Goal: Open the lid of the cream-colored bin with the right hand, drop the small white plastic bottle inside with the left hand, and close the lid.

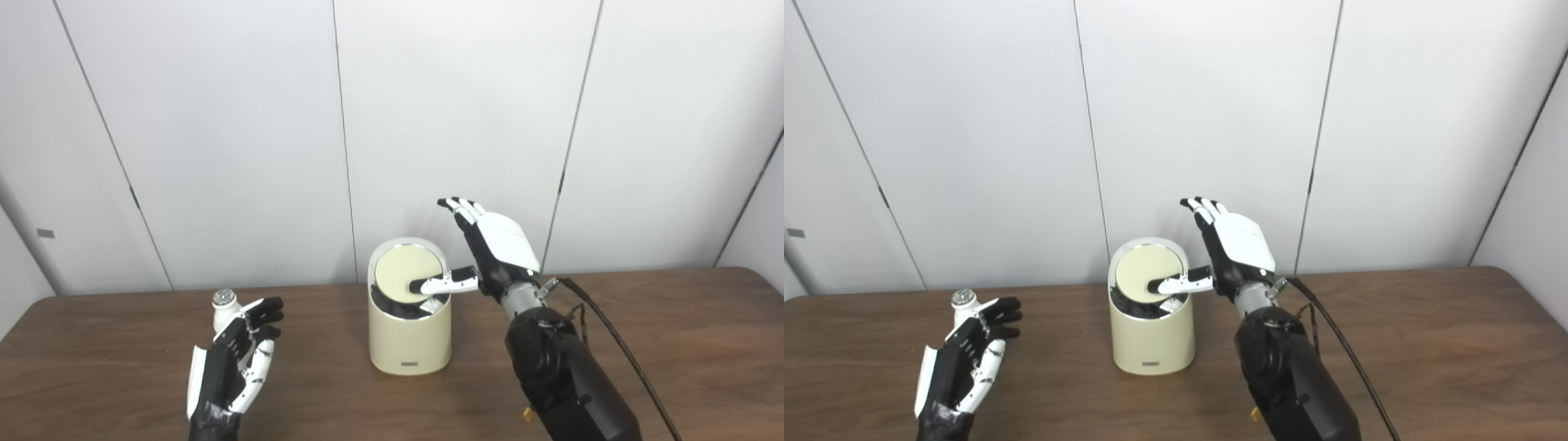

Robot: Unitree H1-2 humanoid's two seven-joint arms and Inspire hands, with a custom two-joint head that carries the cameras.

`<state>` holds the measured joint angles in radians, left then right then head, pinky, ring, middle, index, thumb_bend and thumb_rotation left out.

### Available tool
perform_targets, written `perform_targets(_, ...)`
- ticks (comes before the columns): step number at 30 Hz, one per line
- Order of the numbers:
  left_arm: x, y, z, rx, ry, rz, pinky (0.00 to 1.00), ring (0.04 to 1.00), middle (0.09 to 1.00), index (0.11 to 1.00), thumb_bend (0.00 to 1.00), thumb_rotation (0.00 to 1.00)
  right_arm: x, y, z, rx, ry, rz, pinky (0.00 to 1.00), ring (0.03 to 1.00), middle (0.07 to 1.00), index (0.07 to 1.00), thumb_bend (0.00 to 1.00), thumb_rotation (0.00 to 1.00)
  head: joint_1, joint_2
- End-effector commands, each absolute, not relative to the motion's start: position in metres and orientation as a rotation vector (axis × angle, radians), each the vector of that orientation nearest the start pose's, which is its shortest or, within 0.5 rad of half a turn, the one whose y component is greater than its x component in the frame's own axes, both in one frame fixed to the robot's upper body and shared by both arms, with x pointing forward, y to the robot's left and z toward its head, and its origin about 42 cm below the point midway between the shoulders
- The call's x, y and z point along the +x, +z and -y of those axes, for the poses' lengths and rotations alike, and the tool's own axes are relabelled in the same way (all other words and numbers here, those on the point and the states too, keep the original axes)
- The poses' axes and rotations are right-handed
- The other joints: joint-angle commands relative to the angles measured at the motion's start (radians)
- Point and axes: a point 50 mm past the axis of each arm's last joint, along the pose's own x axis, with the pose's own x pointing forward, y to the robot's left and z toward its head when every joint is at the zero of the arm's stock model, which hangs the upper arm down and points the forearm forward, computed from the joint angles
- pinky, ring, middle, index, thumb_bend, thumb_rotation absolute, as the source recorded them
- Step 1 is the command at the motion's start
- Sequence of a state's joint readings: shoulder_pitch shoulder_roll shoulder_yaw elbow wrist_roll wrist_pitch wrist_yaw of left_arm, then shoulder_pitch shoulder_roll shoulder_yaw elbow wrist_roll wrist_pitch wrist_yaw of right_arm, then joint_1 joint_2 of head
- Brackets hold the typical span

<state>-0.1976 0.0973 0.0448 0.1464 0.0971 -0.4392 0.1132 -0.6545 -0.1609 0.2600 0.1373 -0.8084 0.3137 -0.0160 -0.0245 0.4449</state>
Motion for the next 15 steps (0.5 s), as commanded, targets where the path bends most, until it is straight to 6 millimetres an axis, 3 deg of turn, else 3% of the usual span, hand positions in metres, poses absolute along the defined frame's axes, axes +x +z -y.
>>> perform_targets(1,0.3460,0.1691,-0.2393,0.158,0.080,0.592,0.65,0.738,0.760,0.737,0.22,0.53,0.4555,0.3057,0.1522,-1.051,-0.080,0.416,0.95,0.970,0.951,0.916,1.00,0.46,-0.001,0.001)
perform_targets(7,0.3463,0.1699,-0.2384,0.161,0.086,0.595,0.65,0.732,0.755,0.732,0.23,0.53,0.4560,0.3025,0.1533,-1.082,-0.075,0.406,0.96,0.975,0.955,0.921,1.00,0.44,0.001,0.004)
perform_targets(15,0.3460,0.1710,-0.2367,0.142,0.084,0.599,0.64,0.730,0.754,0.731,0.22,0.50,0.4557,0.3016,0.1535,-1.100,-0.074,0.409,0.97,0.973,0.955,0.920,1.00,0.32,0.005,0.006)
